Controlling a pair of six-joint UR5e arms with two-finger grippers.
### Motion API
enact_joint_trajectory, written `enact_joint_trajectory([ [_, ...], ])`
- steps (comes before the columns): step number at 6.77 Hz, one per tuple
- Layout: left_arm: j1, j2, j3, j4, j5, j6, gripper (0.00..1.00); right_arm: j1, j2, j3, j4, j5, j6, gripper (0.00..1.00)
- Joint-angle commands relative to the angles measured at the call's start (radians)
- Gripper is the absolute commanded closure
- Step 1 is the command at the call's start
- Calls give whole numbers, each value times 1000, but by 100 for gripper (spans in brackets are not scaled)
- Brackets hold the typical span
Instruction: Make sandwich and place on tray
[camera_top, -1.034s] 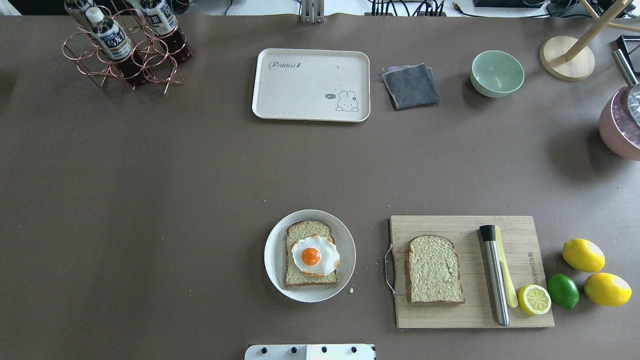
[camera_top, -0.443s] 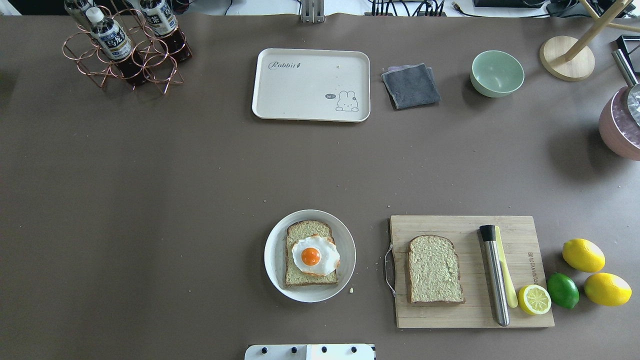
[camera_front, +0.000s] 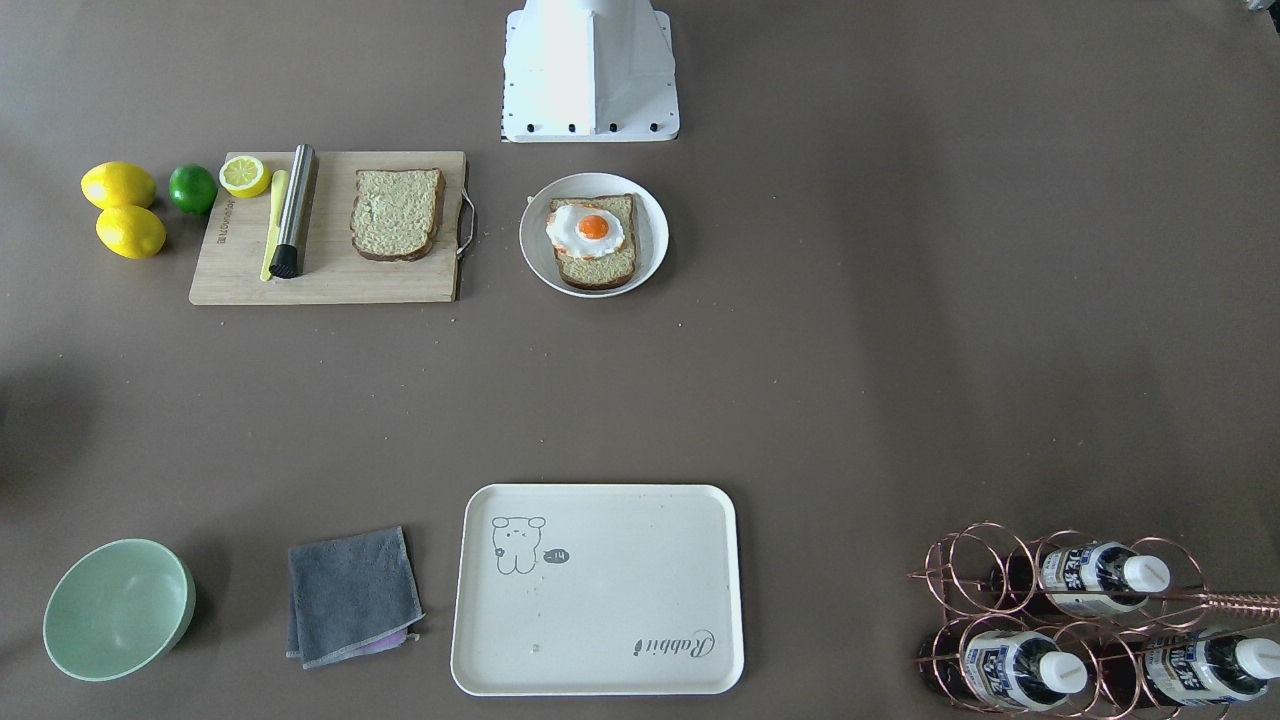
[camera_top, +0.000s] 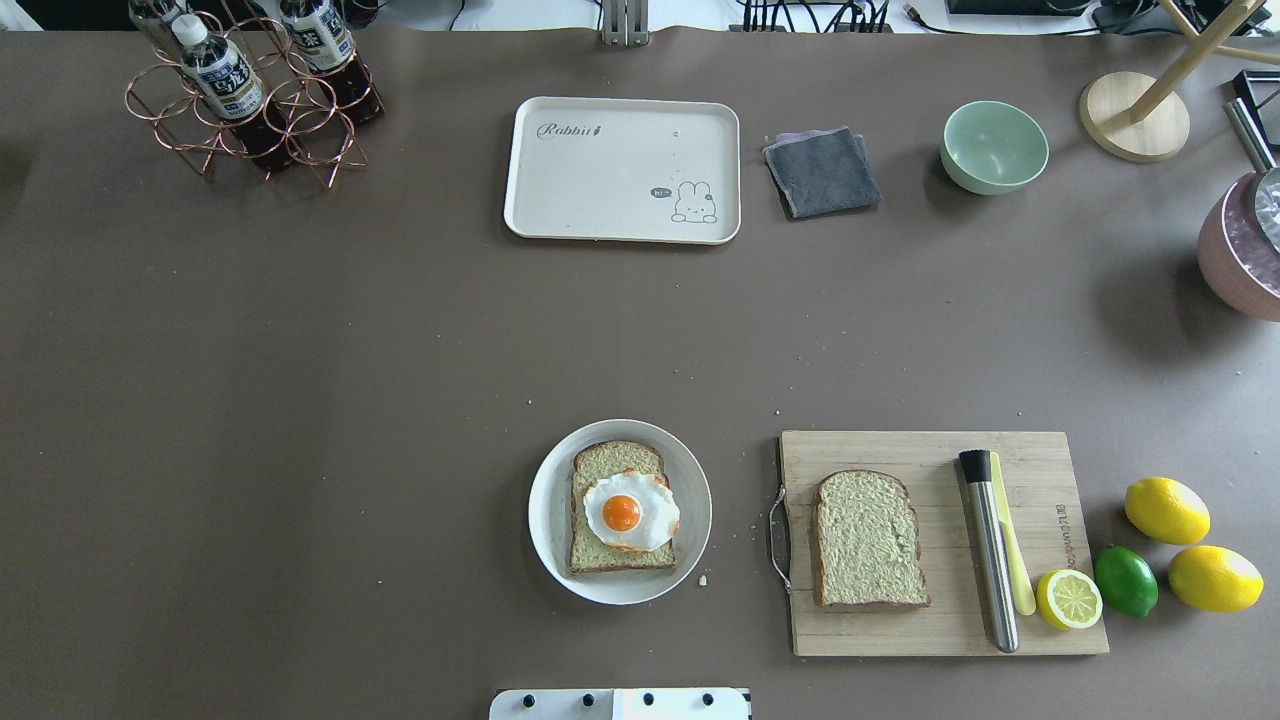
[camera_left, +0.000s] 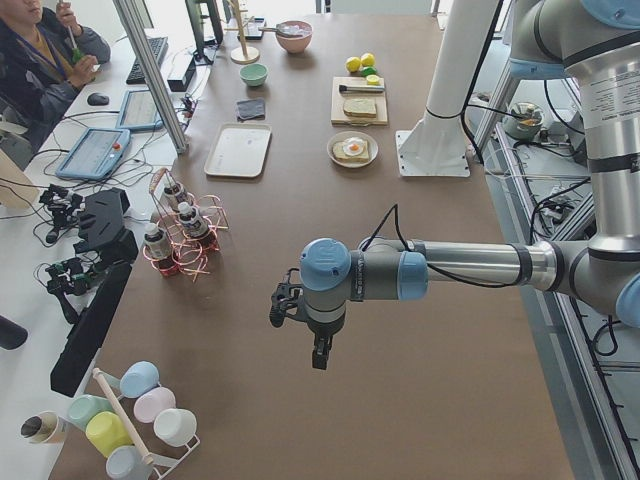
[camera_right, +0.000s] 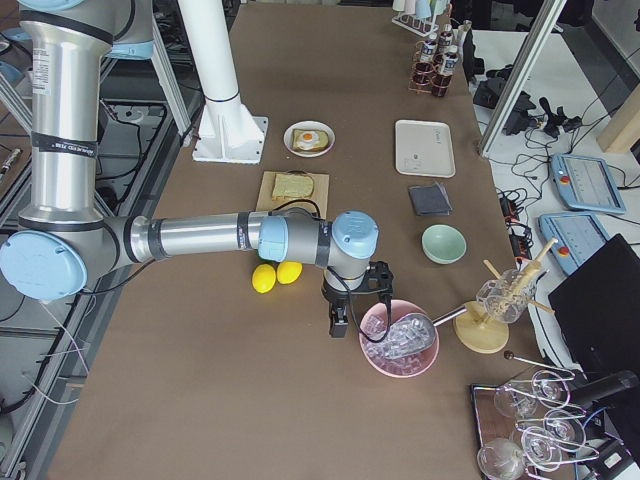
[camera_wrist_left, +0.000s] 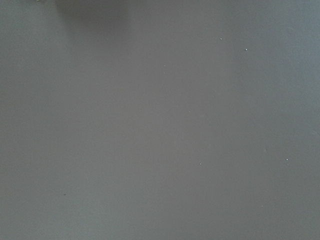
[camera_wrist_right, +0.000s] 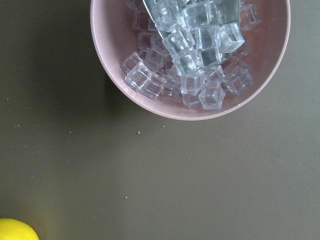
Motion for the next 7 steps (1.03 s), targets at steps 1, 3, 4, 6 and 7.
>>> enact_joint_trajectory([
  [1,-1,2,0,0,-1,-2,2,-2,-1,18,16,55,6,0],
  [3,-1,2,0,0,-1,-4,2,-6,-2,18,79,129,37,0],
  [4,1,2,1,0,-2,-2,2,-32,-2,39,84,146,105,0],
  [6,2,9,0,-2,-2,1,2,-153,-2,157,116,147,371,0],
  [7,2,9,1,-12,-2,1,2,-210,-28,162,257,163,505,1],
])
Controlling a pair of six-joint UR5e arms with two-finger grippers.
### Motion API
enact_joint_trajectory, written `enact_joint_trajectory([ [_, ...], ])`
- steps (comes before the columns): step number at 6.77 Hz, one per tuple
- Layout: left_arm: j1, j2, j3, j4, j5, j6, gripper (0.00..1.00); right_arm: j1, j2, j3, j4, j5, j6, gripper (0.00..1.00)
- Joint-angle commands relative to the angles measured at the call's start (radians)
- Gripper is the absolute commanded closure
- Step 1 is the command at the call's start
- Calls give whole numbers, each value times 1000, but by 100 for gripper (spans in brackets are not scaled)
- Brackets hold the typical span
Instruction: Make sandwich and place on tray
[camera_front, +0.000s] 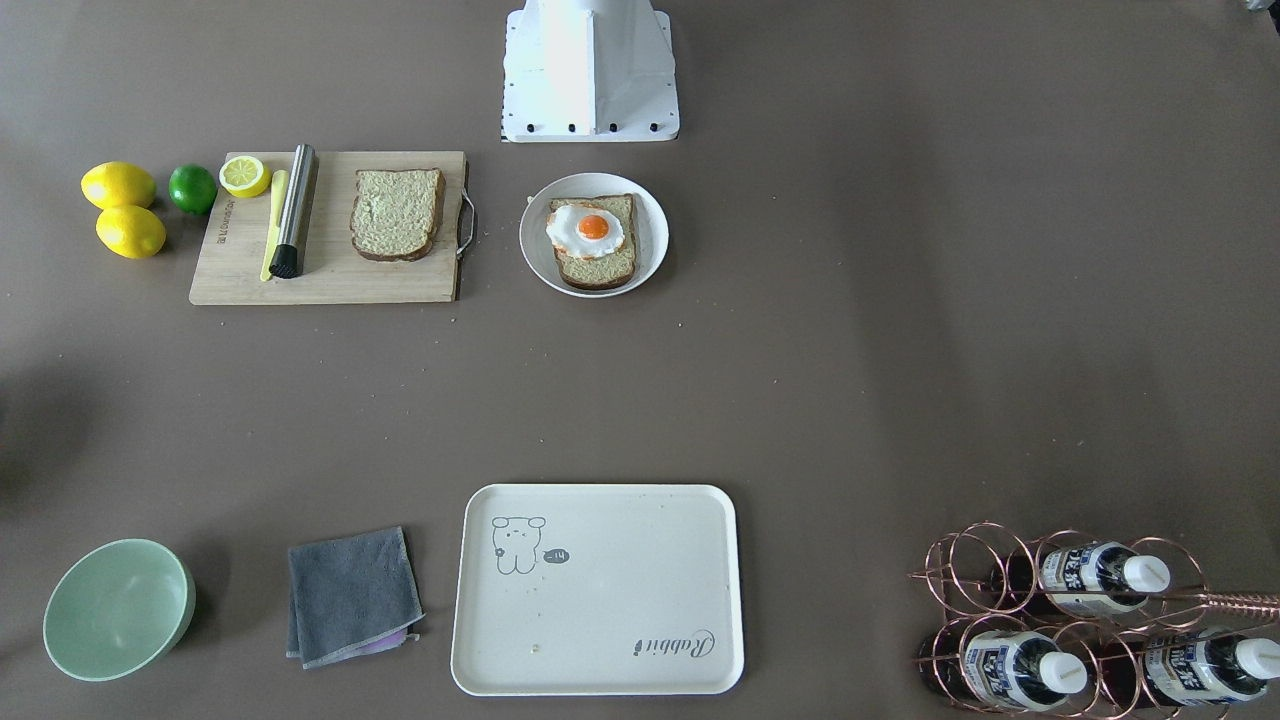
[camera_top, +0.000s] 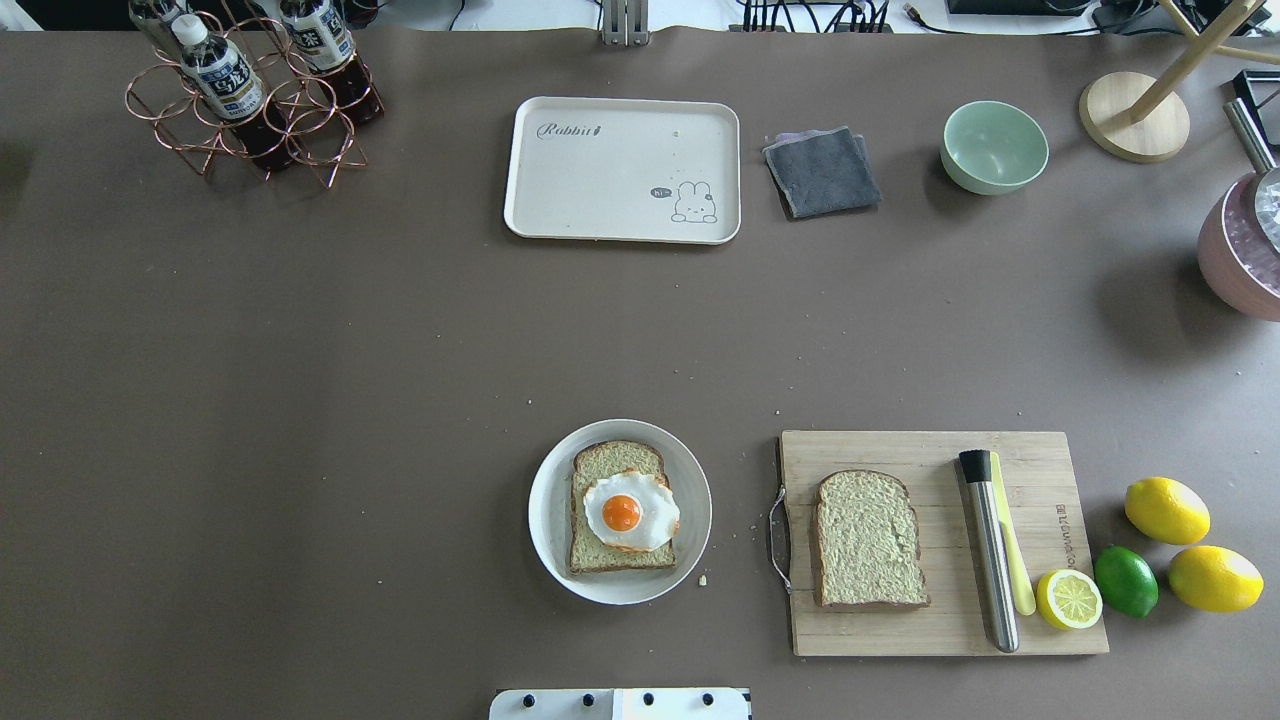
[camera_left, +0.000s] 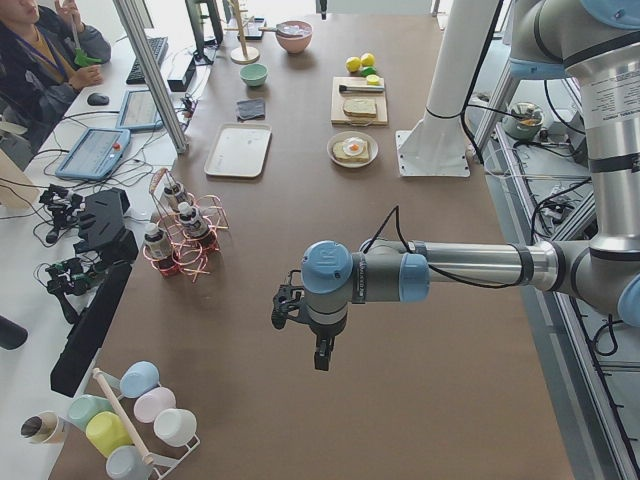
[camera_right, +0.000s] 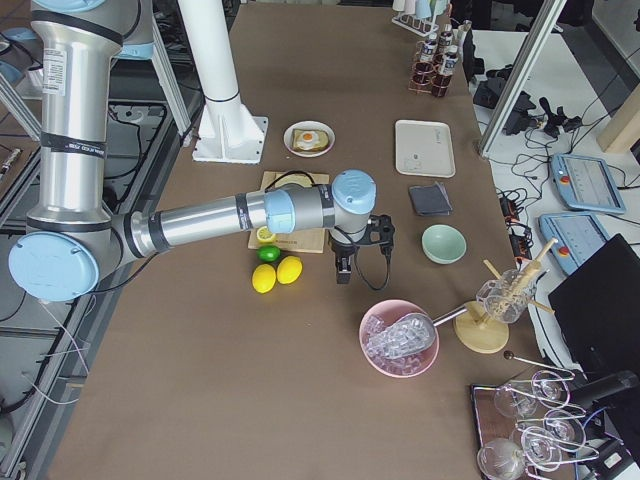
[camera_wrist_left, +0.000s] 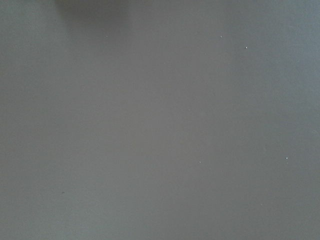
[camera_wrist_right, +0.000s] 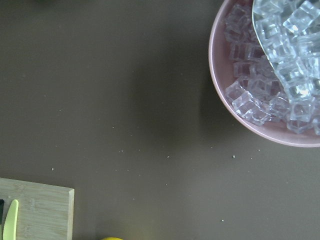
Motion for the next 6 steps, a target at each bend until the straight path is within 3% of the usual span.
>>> enact_joint_trajectory([
  [1,1,1,4,-26,0,-1,2,-176,-19,24,288,-5,426,2],
  [3,4,0,5,-26,0,-3,2,-409,-17,27,560,-109,840,2],
  [6,7,-3,4,-29,0,-3,2,-751,4,79,677,-360,1189,4],
])
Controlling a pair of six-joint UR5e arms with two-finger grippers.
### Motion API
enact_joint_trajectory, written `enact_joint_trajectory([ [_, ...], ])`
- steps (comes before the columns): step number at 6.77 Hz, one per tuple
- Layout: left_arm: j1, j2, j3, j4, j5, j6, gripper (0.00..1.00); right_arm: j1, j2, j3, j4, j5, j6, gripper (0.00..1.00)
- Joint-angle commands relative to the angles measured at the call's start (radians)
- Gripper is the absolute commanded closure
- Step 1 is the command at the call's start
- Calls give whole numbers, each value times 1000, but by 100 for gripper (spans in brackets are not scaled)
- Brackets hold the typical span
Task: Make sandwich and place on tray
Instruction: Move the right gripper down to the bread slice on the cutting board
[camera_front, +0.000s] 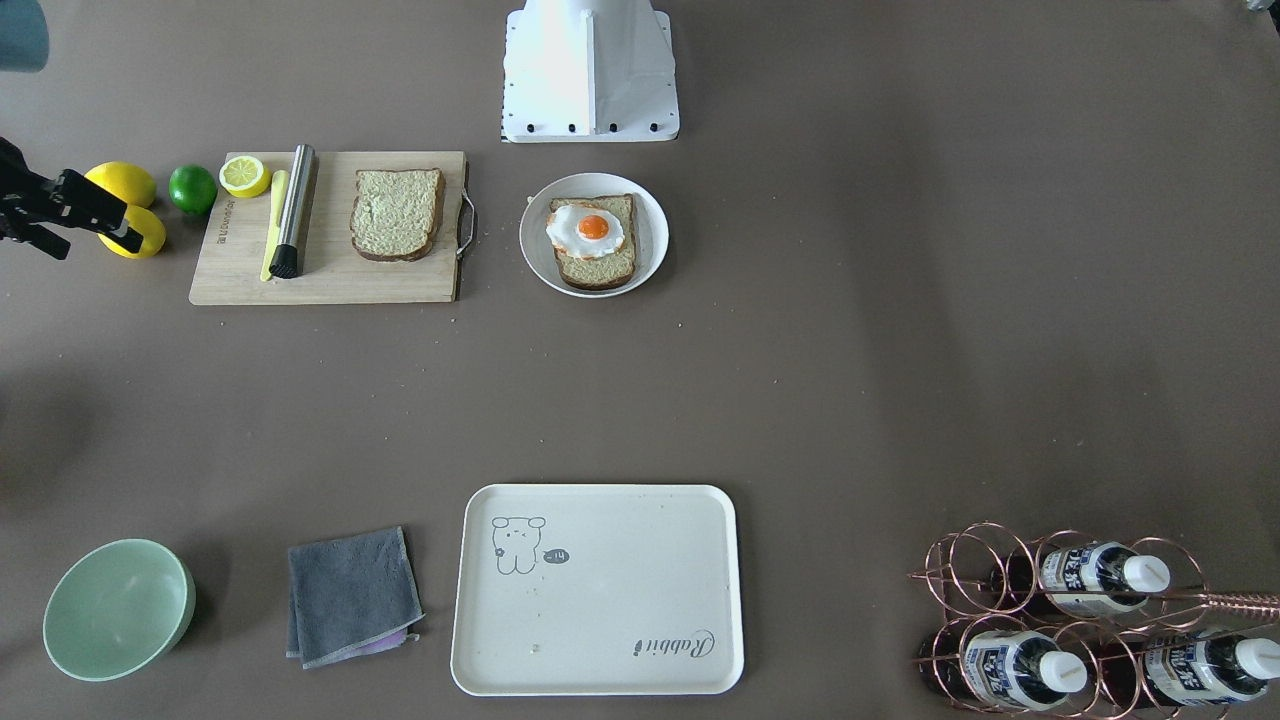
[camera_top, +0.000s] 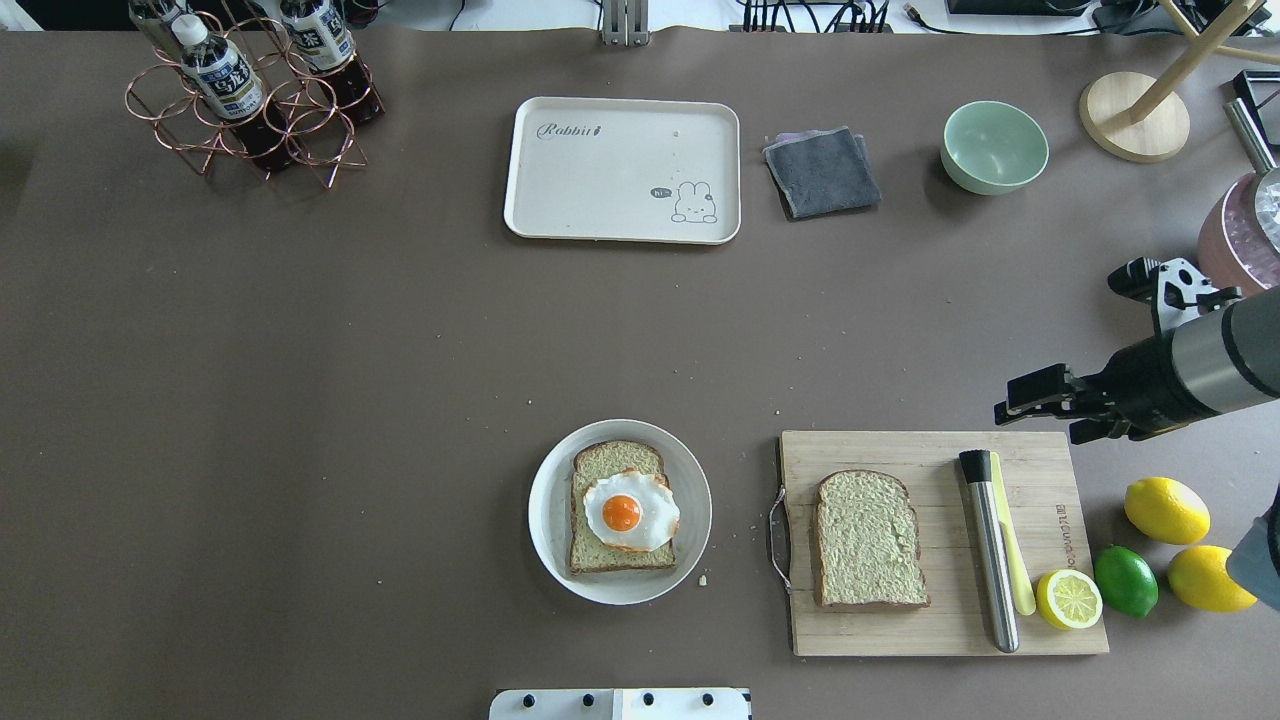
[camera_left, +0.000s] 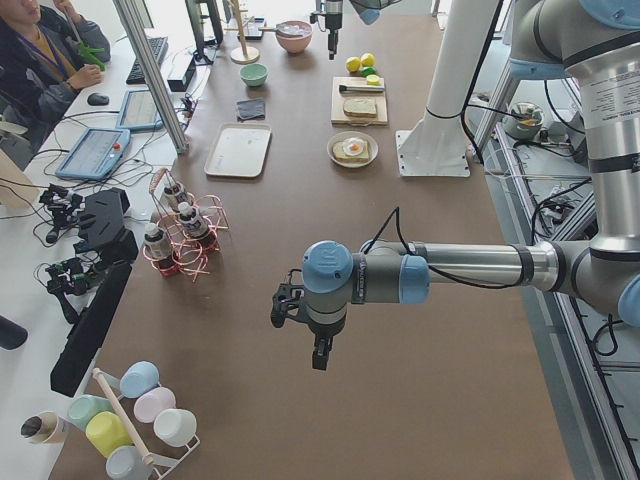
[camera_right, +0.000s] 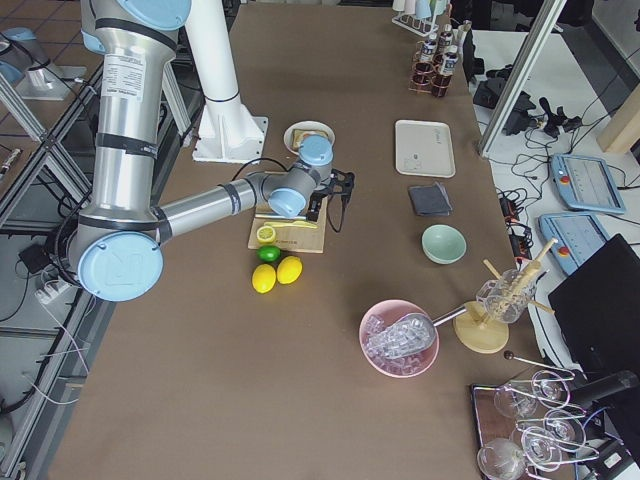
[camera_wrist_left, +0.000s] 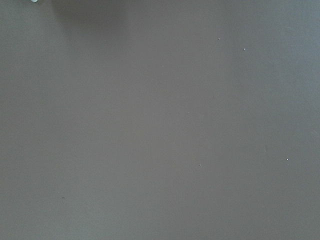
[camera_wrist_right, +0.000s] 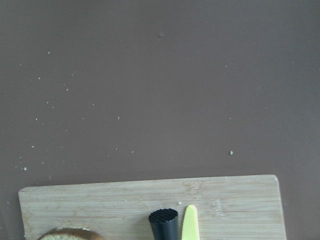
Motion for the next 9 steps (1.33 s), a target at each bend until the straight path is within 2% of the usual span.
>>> enact_joint_trajectory([
  [1,1,-4,0,-1,0,0,2,-211,16,57,26,-164,212,6],
  [2,1,-5,0,-1,0,0,2,-262,22,56,26,-215,237,10],
  [4,1,-4,-2,-1,0,0,2,-305,26,38,26,-254,244,10],
  [6,1,-4,-2,-1,0,0,2,-326,34,16,28,-259,242,13],
  [8,1,-4,-2,-1,0,-2,2,-334,48,-4,26,-266,236,27],
  [9,1,-2,-2,-1,0,-2,2,-343,49,-10,26,-266,231,28],
])
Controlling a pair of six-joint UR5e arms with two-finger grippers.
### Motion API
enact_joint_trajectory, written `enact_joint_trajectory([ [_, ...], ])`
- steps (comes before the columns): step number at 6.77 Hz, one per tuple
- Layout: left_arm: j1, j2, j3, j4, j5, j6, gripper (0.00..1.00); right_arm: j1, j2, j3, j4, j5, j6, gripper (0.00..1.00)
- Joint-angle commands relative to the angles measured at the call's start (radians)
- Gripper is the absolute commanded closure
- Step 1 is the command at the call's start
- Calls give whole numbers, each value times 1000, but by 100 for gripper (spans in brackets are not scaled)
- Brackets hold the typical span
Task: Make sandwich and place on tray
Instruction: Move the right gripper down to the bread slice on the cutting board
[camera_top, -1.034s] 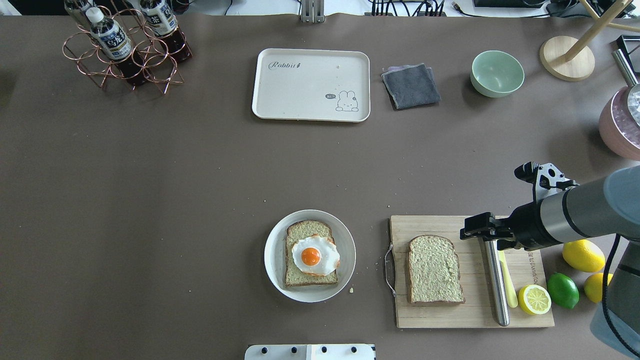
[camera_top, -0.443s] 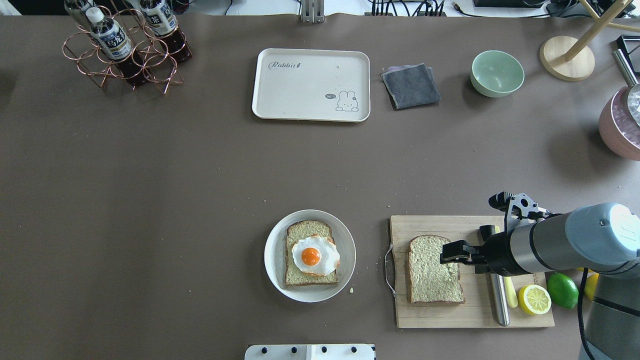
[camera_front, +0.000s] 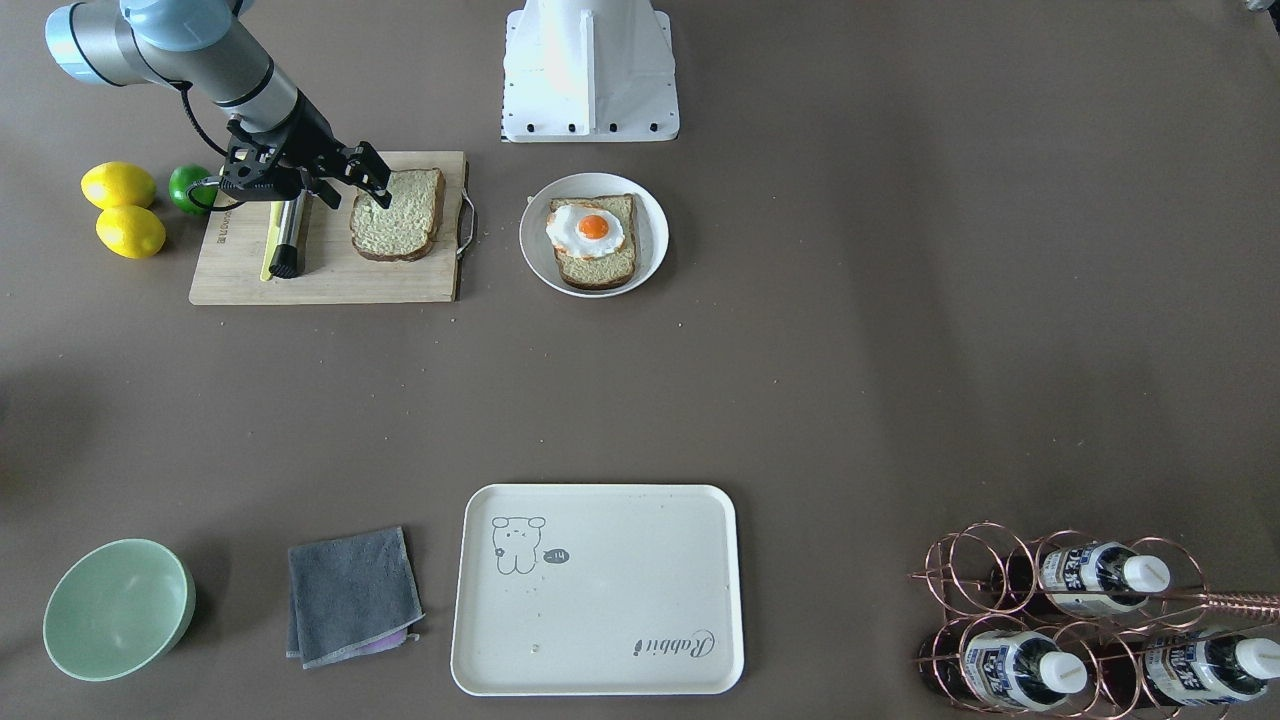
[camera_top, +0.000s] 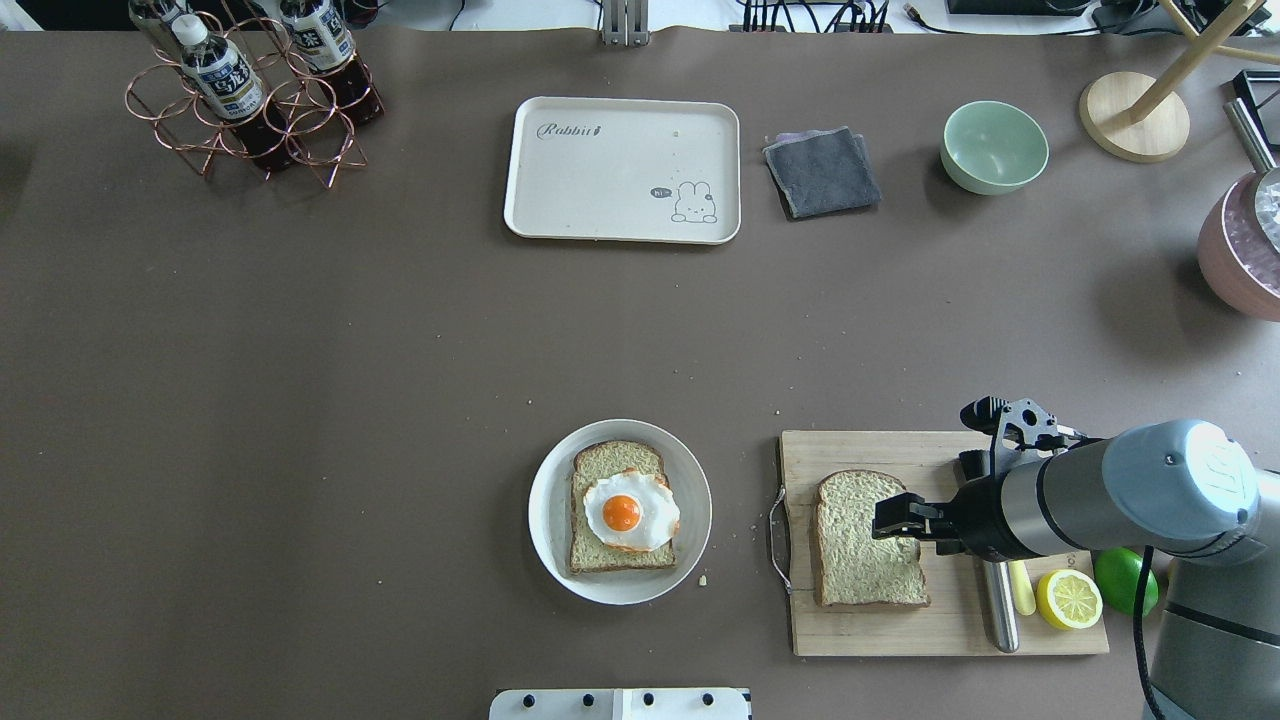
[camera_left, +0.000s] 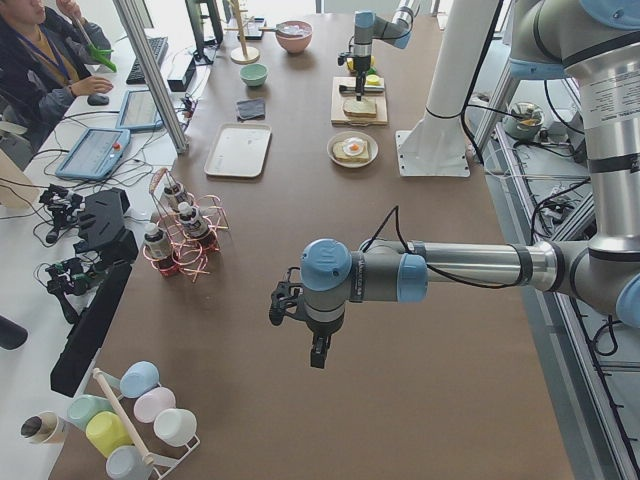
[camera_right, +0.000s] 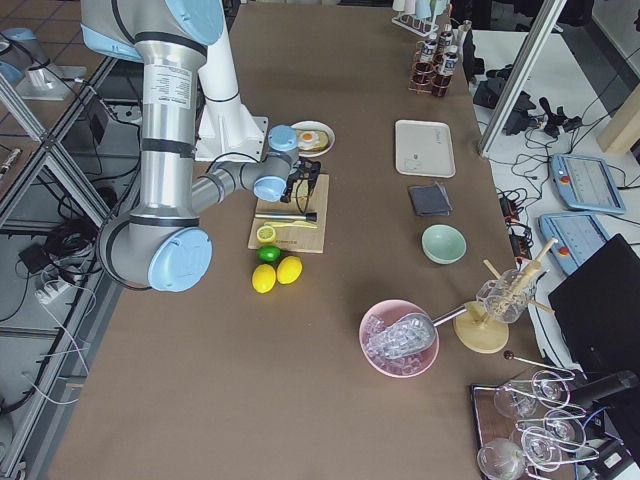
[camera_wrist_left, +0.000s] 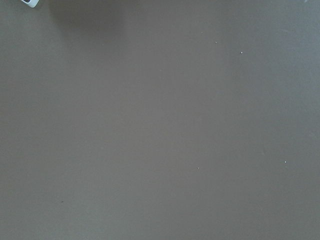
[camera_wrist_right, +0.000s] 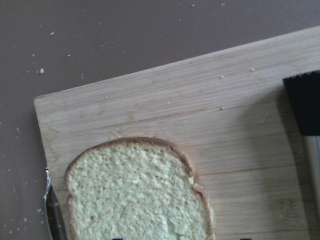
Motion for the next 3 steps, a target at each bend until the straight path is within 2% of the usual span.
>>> enact_joint_trajectory([
  [1,0,4,0,0,0,1,2,-17,4,-19,0,-1,-6,28],
  [2,0,6,0,0,0,1,2,-17,10,-22,0,-1,-6,33],
  [3,0,6,0,0,0,1,2,-17,10,-23,0,-1,-6,48],
])
